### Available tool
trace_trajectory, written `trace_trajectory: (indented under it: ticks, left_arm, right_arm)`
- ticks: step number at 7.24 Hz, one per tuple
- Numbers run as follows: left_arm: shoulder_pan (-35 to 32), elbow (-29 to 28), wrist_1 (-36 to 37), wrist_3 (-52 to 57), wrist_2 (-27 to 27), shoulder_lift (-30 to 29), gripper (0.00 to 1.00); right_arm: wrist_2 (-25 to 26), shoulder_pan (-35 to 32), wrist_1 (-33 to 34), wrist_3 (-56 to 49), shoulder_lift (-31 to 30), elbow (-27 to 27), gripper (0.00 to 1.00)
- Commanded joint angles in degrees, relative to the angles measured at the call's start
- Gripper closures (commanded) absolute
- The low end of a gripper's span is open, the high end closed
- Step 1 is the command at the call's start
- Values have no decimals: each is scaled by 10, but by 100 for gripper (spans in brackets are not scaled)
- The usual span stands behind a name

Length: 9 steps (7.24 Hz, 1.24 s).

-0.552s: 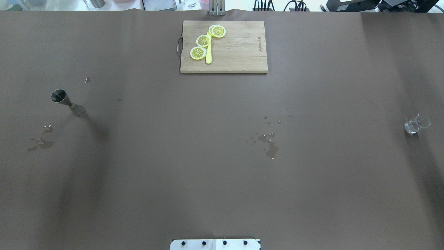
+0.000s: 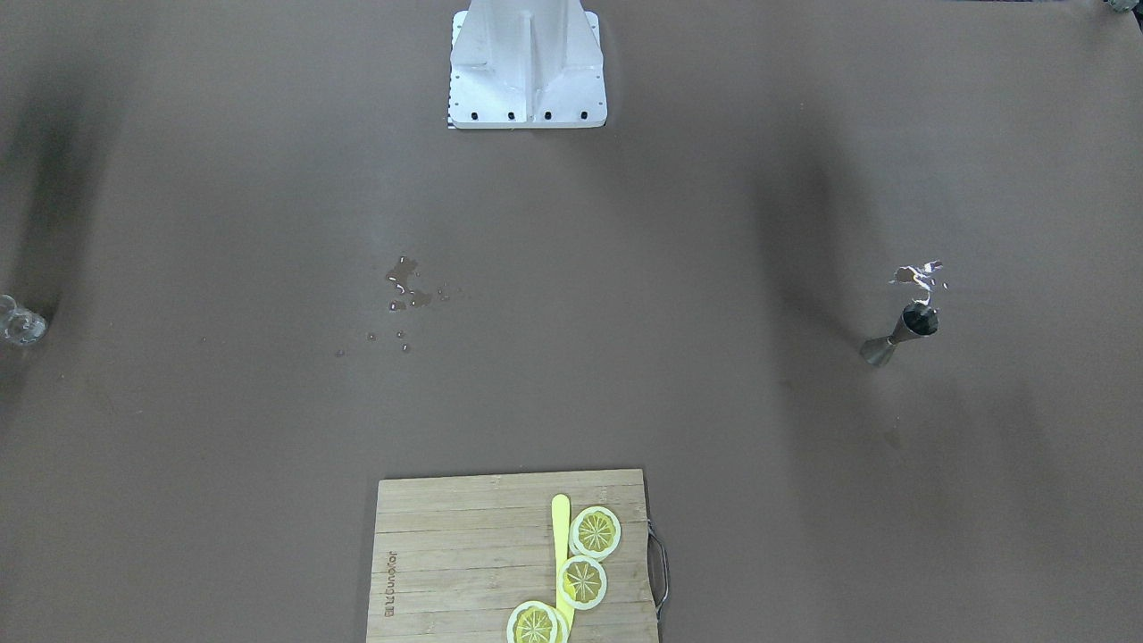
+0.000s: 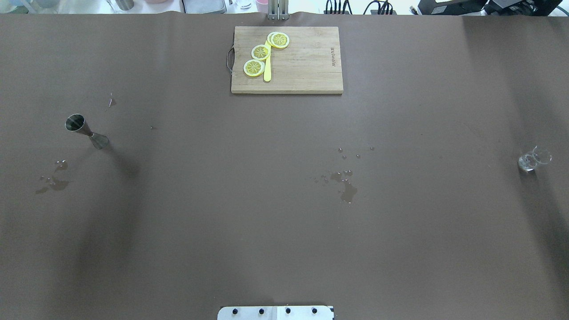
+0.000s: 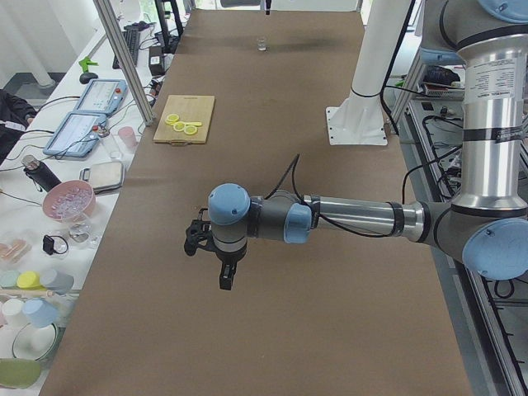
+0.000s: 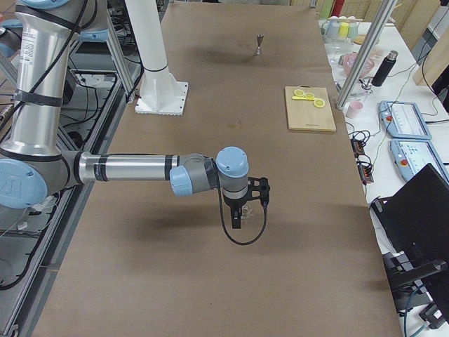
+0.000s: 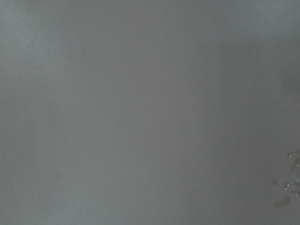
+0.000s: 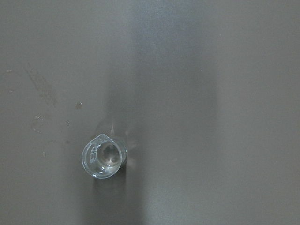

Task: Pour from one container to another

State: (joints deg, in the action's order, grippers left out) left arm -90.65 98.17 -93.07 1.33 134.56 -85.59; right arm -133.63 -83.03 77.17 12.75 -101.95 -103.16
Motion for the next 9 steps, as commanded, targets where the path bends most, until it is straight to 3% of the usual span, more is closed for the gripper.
trace_trajectory:
  ticks: [1,9]
  left_arm:
    - [0,2,-4,0,0,14,2]
    - [0,4,-4,-3,0,2,2]
  right_arm:
    - [0,0,0,0,-1,1,0]
    - [1,1,0,0,-2,1,0]
